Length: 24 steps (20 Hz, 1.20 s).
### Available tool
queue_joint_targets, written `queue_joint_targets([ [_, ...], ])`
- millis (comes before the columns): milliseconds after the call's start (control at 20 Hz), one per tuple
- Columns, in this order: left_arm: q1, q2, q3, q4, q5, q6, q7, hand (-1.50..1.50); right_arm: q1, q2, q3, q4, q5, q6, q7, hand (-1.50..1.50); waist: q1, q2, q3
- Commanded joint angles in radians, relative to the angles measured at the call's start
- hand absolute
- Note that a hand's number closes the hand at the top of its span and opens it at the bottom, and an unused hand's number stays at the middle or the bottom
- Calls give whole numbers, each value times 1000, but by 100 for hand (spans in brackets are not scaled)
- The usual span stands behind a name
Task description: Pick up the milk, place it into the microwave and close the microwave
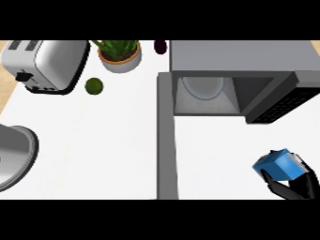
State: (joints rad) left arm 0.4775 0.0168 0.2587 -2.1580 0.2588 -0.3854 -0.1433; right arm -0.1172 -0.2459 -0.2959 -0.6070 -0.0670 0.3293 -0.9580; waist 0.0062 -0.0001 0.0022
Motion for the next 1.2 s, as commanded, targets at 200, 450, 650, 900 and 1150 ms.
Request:
queue_joint_targets([
  [200, 19, 23, 52, 27, 38, -43, -34, -150, 44, 31, 38, -49, -80, 242, -109, 150, -2, -2, -1],
  [450, -6, 13, 29, 20, 8, -23, -5, -150, 78, 28, 126, -163, -94, 296, -33, 150, -10, -2, -2],
  [650, 41, -16, -22, -47, -2, 12, -2, -150, -24, 155, 147, -273, -104, 22, 142, 150, 1, -3, -3],
  [900, 17, -4, 60, 26, 30, -57, -20, -150, 44, 141, 203, -446, -86, -9, 224, 150, -8, -3, -3],
  [1150, 40, 20, 102, -5, 87, -85, 1, -150, 135, 209, 289, -707, -55, -119, 391, 150, -8, -3, -3],
])
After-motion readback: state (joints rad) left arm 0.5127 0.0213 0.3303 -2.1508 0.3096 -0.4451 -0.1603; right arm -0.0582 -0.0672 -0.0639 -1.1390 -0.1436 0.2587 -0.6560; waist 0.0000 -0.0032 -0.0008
